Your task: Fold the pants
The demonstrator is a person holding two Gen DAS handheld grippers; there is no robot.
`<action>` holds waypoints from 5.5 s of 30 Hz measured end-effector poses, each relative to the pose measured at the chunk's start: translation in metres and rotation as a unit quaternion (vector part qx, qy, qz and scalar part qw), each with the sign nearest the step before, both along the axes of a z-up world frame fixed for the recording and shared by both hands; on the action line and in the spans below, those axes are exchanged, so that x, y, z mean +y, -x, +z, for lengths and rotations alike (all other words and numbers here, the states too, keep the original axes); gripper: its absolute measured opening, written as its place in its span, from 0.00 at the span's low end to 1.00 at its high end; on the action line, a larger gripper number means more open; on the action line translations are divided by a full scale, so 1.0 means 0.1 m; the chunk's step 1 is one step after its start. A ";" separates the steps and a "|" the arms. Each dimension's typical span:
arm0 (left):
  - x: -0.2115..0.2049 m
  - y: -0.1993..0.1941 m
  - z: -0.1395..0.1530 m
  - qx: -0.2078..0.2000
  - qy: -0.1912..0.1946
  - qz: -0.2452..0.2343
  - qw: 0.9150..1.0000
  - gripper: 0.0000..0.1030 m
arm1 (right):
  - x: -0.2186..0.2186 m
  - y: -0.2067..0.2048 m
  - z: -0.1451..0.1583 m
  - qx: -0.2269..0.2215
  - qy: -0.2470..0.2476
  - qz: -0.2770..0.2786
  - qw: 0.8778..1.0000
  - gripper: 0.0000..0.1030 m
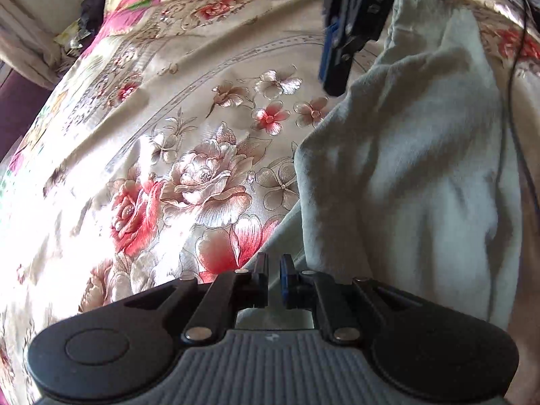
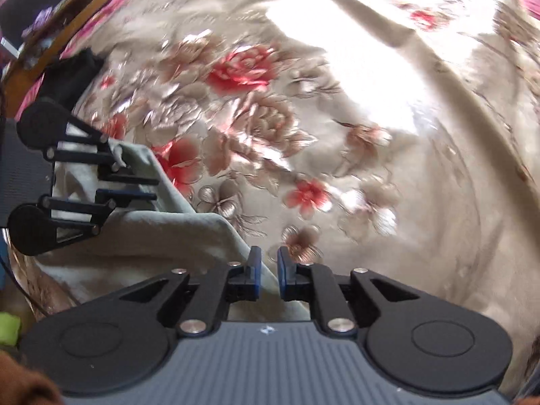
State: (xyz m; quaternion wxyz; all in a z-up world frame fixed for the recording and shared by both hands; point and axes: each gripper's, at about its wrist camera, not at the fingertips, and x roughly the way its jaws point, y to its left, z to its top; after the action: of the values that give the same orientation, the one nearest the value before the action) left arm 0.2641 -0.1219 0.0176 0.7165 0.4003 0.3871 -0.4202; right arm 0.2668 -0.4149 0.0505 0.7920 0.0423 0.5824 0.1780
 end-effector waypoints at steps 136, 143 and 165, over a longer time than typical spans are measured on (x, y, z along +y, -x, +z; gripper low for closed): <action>-1.81 1.57 0.14 0.079 0.074 0.055 0.993 0.50 | -2.39 2.57 -0.48 -0.044 -0.188 -0.586 0.787 0.04; -1.55 1.27 0.05 0.016 0.049 0.099 0.994 0.51 | -2.47 2.55 -0.47 -0.035 -0.158 -0.576 0.801 0.04; -0.44 0.26 -0.25 -0.068 -0.066 -0.054 0.994 0.27 | -0.52 1.46 0.45 -0.114 -0.018 -0.199 0.973 0.31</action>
State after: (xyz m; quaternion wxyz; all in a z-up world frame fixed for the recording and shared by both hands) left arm 0.2377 -0.1656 -0.0069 0.6895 0.4948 0.3421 -0.4034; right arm 0.1205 -0.4672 0.0950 0.8720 0.1509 0.4645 0.0311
